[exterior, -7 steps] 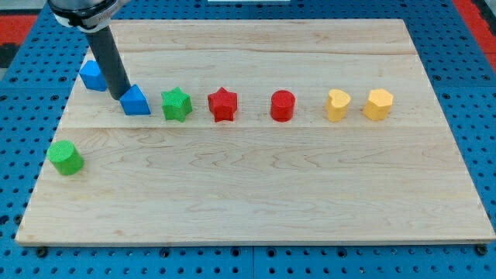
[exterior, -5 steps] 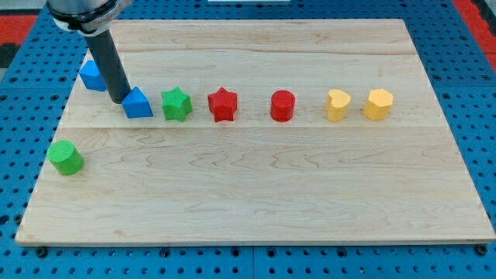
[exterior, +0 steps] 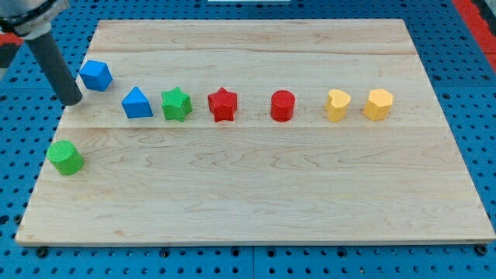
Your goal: Slide the blue cube towards blue triangle
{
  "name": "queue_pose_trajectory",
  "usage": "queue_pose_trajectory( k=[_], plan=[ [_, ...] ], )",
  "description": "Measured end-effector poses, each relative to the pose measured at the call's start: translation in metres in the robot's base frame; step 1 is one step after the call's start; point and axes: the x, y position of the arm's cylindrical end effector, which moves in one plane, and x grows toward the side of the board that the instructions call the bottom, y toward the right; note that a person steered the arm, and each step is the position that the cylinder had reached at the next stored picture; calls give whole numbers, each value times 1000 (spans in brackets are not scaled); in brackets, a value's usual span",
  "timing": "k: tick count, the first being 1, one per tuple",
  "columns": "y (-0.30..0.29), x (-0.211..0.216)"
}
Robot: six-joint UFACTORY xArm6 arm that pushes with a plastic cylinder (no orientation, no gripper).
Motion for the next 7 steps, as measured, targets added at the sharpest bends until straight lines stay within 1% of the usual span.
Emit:
queue_pose_trajectory(
  k=[1,2,3,4,7],
  plan=[
    [-18,-51],
    [15,-76],
    [33,-50],
    [34,-19],
    [47,-18]
  ],
)
